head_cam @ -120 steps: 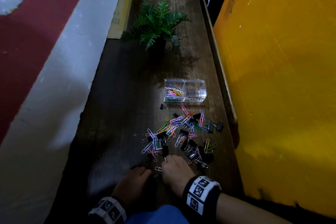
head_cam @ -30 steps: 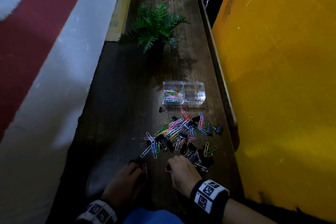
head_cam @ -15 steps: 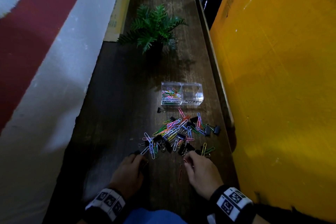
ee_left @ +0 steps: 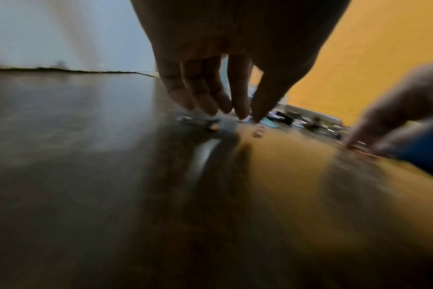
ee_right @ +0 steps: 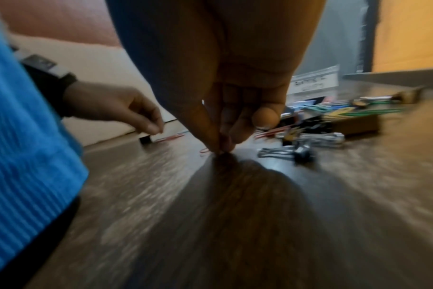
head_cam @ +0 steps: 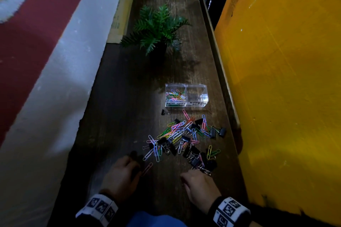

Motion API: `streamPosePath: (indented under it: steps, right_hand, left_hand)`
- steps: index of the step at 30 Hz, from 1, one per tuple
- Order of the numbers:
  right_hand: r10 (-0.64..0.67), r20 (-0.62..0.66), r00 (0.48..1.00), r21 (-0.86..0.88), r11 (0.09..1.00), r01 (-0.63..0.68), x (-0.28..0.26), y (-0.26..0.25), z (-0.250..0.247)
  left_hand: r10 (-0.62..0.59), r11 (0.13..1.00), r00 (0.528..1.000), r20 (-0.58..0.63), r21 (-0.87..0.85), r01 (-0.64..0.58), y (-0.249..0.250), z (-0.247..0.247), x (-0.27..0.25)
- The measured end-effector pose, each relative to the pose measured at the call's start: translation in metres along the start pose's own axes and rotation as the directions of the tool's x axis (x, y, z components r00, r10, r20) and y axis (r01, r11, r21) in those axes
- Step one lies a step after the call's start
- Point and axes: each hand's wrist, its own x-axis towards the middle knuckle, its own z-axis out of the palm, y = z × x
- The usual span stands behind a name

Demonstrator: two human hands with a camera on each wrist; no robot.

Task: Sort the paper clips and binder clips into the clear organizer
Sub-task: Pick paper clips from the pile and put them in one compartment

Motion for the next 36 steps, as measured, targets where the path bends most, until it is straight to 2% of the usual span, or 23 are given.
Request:
streamPosePath:
  steps: [5,8,10,14,17,20,28,36]
  right_hand:
    - [-0.078,0.063,0.995,-0.033,0.996,0.080,0.006,-0.011,-0.001]
    - [0.038,0.016,0.999,0.133,0.990,-0.040,0.004,-0.010,-0.005]
    - [0.137,0.019,0.990,0.238,0.961,-0.138,0.004,-0.011,-0.007]
    - [0.330,0.083,0.940,0.430,0.839,-0.332,0.009,-0.015,0.001]
    - [0.371,0.100,0.923,0.470,0.800,-0.372,0.012,-0.017,0.006]
    - [0.342,0.083,0.936,0.448,0.826,-0.341,0.014,-0.019,0.008]
    - [0.224,0.024,0.974,0.208,0.952,-0.224,0.023,-0.026,0.007]
    - [0.162,0.072,0.984,-0.017,0.987,-0.161,0.033,-0.032,0.003]
  left_hand:
    - [0.004,0.995,0.998,0.056,0.099,-0.010,0.015,0.014,0.003]
    - [-0.011,0.995,1.000,0.027,0.102,0.008,0.020,0.018,0.004]
    - [-0.049,0.996,0.996,0.079,0.082,0.042,0.024,0.017,0.006]
    - [-0.015,0.999,0.999,0.038,0.029,0.014,0.025,0.015,0.010]
    - [0.002,1.000,0.999,-0.032,-0.018,-0.002,0.021,0.014,0.018]
    - [-0.014,0.999,0.998,-0.057,-0.041,0.012,0.020,0.010,0.029]
    - [-0.105,0.994,0.994,-0.031,-0.038,0.104,0.026,0.008,0.042]
    - [-0.191,0.982,0.980,0.062,0.016,0.191,0.031,-0.001,0.051]
